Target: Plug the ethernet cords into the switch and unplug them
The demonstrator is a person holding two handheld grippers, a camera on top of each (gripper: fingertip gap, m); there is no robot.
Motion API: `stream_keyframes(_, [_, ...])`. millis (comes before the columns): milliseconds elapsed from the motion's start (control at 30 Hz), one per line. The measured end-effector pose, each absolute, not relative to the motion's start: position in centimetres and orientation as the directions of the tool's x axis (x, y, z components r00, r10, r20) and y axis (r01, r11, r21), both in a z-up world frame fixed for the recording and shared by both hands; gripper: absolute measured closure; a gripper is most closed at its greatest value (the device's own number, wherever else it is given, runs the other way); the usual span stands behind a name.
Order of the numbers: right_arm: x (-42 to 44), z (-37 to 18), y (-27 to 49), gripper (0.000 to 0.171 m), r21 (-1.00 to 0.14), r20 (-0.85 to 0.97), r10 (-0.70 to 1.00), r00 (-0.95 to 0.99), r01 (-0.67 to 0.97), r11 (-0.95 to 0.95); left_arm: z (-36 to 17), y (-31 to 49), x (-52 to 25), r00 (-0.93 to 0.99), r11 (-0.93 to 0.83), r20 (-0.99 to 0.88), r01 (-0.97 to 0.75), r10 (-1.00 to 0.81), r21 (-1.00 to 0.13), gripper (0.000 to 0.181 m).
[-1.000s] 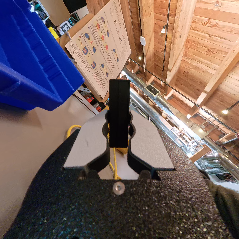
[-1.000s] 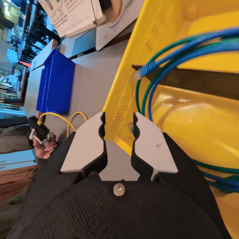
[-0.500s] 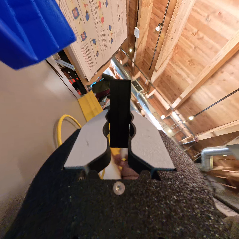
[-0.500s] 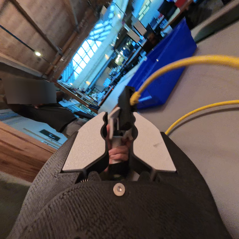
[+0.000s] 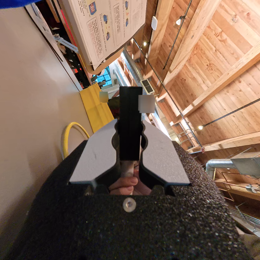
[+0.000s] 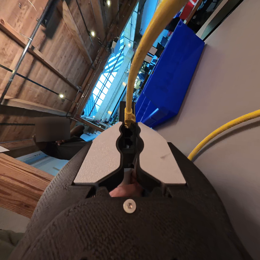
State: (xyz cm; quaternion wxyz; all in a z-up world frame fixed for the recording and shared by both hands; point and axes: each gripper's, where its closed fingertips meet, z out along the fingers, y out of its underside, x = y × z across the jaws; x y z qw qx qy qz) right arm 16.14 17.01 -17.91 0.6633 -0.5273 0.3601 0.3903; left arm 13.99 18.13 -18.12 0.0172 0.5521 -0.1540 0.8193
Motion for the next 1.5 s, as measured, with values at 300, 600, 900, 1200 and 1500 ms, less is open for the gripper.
stream_keyframes(300, [16.3, -18.1, 16.6, 0.157, -0.350, -0.911, 0.162, 0.379, -0.919, 0.184, -18.3, 17.5, 14.2, -0.379, -0.941, 0.910, -0.214, -0.168, -0.263, 0.155])
stream_keyframes(600, [16.5, -18.3, 16.7, 0.156, -0.317, -0.913, 0.191, 0.360, -0.922, 0.222, -18.6, 17.1, 14.3, -0.370, -0.934, 0.911, -0.225, -0.181, -0.277, 0.155])
stream_keyframes(900, [16.6, -18.1, 16.6, 0.156, -0.318, -0.911, 0.197, 0.363, -0.921, 0.226, -18.6, 16.8, 14.3, -0.370, -0.929, 0.911, -0.238, -0.184, -0.284, 0.155])
stream_keyframes(1200, [16.4, -18.3, 16.6, 0.156, -0.450, -0.866, 0.126, 0.484, -0.865, 0.223, -18.8, 17.1, 14.3, -0.368, -0.934, 0.907, -0.202, -0.206, -0.294, 0.155])
stream_keyframes(1500, [15.7, -16.8, 17.2, 0.157, -0.549, -0.807, 0.145, 0.572, -0.818, 0.172, -17.6, 18.0, 13.9, -0.431, -0.931, 0.862, -0.112, -0.269, -0.346, 0.155])
